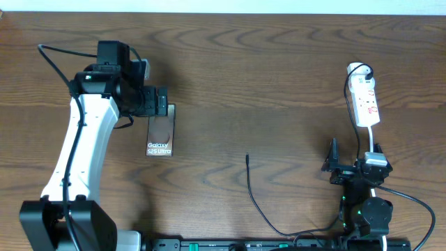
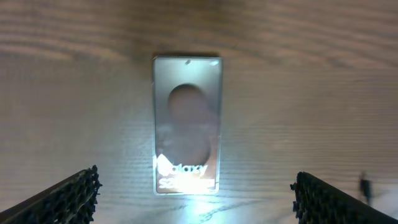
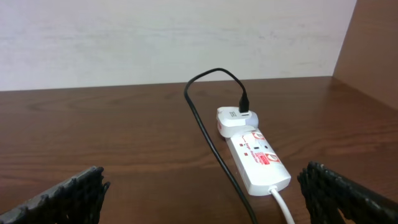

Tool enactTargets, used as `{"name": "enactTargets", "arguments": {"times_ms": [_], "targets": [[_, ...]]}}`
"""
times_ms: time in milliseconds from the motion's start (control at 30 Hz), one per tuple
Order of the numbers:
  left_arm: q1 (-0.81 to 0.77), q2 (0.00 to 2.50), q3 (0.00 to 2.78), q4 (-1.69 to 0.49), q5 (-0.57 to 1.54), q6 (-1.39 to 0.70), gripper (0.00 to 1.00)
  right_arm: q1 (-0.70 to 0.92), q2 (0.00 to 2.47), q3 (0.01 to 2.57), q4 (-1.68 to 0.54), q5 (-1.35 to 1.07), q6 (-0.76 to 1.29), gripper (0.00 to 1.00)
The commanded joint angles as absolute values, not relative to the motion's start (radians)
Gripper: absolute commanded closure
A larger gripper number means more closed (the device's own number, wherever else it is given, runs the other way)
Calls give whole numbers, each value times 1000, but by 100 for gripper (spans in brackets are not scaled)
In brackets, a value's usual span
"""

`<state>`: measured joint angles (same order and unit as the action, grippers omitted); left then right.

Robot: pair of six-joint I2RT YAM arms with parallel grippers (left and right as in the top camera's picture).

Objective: Plug charger to phone and switch on socket
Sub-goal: 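Move the left gripper over the silver Galaxy phone, then lower the left gripper and close it on the phone's long edges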

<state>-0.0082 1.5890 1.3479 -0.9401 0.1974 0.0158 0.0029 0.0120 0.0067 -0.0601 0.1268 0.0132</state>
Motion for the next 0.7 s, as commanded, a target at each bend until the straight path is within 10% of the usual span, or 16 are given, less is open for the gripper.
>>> {"name": "enactTargets", "arguments": {"times_ms": [0,667], "targets": [[-6,1627,1328,-953,130,-14,2,-10,5,6,-64,125,-1,1],[-49,1861,1328,-926,110,-3,2,-10,5,6,-64,125,-1,1]]}}
